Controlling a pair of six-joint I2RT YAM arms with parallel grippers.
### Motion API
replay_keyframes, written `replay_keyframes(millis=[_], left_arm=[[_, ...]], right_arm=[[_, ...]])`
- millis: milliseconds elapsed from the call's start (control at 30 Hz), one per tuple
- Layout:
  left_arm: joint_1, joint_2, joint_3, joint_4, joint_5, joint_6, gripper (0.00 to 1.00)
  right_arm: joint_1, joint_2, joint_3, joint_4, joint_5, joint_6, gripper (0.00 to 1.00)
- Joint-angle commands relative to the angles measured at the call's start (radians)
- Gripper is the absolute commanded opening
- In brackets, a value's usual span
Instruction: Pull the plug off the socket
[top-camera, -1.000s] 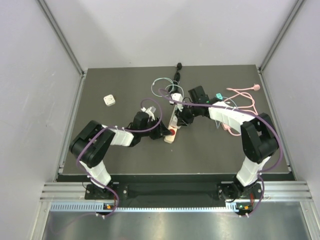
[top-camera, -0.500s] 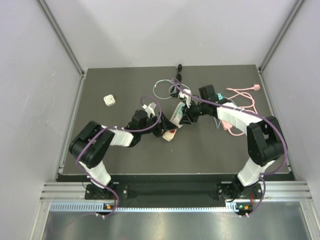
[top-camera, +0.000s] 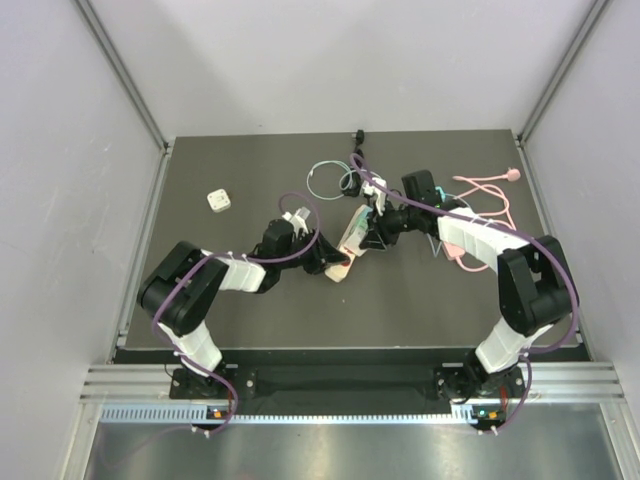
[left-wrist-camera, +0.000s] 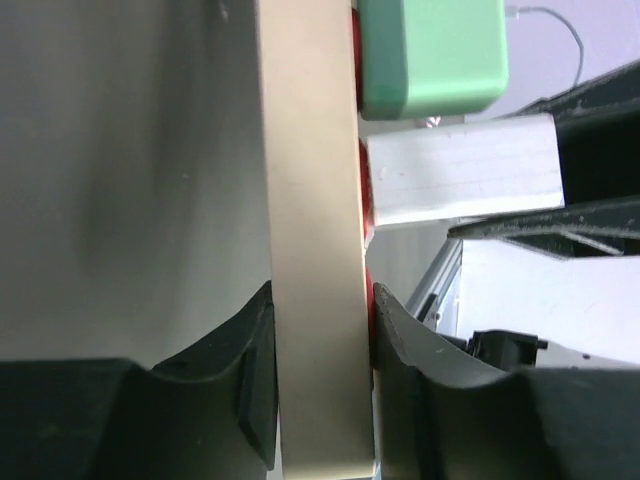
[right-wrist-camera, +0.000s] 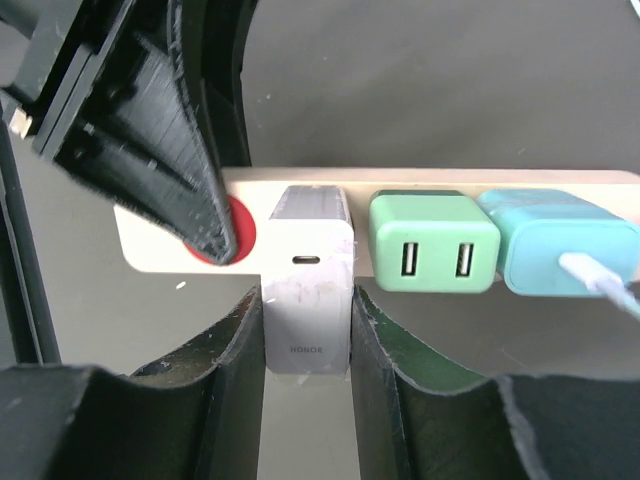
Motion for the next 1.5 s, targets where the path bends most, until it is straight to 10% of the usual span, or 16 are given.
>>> replay_keyframes(millis=[0,33,100,567,667,700,1467], left_arm=[[-0.007,-0.031,0.047,0.046,0.053,0.027,0.29],[-0.007,-0.029,0.050,0.037,0.050,0.031,0.09],[-0.007,-0.032,0.053,0.017,0.038,0.042,0.00],[-0.006,-0.060,0.055,-0.054,-0.053,0.016,0.00],[-0.007,-0.062,0.052,-0.048,-0.060,0.002,0.00],[-0.006,-0.063,0.050,-0.046,-0.065,-0.007,0.00],[0.034,-0.029,-0.023,-0.031,-0.013,0.030,0.00]], right_arm=[[0.000,-0.039,0.006,0.061,-0.069,0.022,0.00],[0.000,-0.036,0.009,0.057,-0.068,0.019,0.00],[0.002,-0.025,0.020,0.035,-0.066,0.010,0.06],[0.106,0.007,0.080,-0.066,0.092,-0.055,0.40],[0.120,0.007,0.085,-0.068,0.124,-0.052,0.23],[0.124,0.007,0.086,-0.068,0.133,-0.049,0.01],[0.048,-0.045,0.101,-0.138,0.055,-0.138,0.00]])
